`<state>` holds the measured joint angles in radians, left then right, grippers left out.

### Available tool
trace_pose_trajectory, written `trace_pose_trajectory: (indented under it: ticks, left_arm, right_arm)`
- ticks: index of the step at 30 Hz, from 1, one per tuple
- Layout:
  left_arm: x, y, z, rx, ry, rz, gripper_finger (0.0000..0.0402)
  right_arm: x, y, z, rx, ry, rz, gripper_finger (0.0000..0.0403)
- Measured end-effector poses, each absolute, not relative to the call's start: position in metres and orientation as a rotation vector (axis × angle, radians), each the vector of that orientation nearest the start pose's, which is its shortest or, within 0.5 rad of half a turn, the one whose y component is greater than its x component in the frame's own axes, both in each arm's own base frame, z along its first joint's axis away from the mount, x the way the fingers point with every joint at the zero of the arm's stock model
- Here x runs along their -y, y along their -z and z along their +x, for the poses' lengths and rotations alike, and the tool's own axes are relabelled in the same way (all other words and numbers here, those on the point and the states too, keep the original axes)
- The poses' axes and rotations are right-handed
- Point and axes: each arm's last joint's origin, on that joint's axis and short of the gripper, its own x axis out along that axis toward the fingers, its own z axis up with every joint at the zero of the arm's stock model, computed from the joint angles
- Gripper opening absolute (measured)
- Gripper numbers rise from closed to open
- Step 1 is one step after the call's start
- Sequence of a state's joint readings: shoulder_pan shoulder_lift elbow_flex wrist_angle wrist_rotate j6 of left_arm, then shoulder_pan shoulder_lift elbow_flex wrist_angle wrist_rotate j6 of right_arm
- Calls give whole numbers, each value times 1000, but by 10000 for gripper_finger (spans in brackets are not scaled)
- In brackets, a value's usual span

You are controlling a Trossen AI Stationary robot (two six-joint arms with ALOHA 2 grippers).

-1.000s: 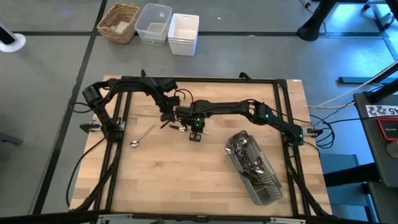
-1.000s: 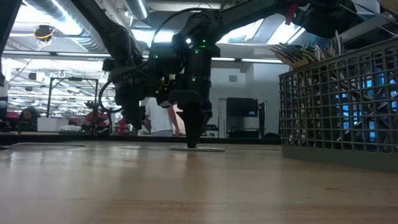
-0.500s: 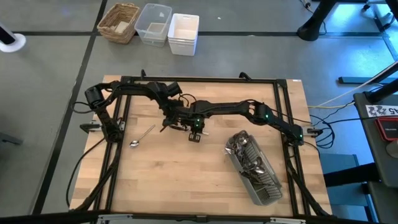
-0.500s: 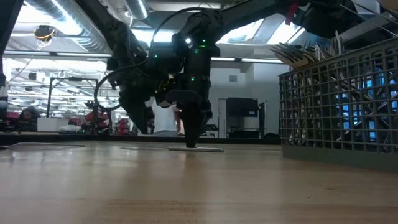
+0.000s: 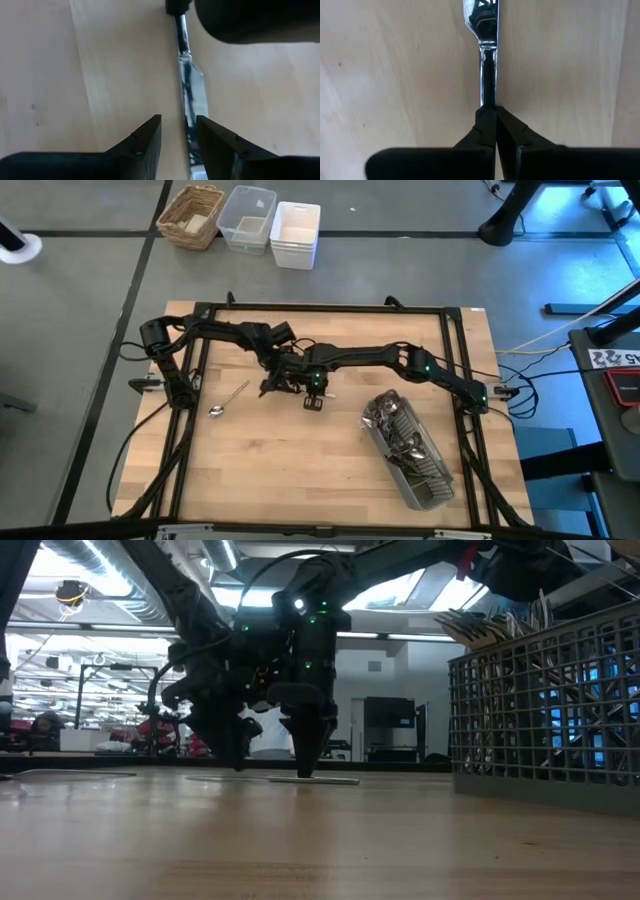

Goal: Sort silverware
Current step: Put the silver table knife into the gray silverware basket

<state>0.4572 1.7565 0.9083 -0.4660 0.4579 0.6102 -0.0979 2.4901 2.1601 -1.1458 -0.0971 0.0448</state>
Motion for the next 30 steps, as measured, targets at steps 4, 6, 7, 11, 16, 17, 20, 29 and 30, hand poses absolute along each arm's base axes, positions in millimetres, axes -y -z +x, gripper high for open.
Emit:
trace_pose_trajectory:
  ticks: [4,6,7,11,16,17,20,29,30]
  left_arm:
    - [-117,-123,272,-1115,348,-42,116]
    - [-116,-123,271,-1125,327,-75,116]
    - [-116,-123,271,-1129,314,-96,116]
    - [-114,-125,270,-1130,314,-190,116]
    - [-110,-123,265,-1170,343,-215,116]
    - [-109,-123,264,-1174,342,-216,116]
    - [-111,-122,264,-1182,330,-217,116]
    - [-114,-127,258,-1196,281,-283,85]
    - [-116,-129,256,-1186,277,-289,82]
  right_arm:
    - [45,-145,488,-1469,36,175,6]
    - [45,-145,488,-1469,40,173,7]
    - [45,-145,488,-1469,40,175,7]
    - [45,-145,488,-1472,41,173,7]
    - [44,-145,486,-1495,19,191,7]
    - [44,-145,486,-1498,13,199,7]
    - [43,-145,485,-1505,-7,226,7]
    - [43,-146,484,-1510,-20,240,7]
    - [43,-148,484,-1507,-20,239,7]
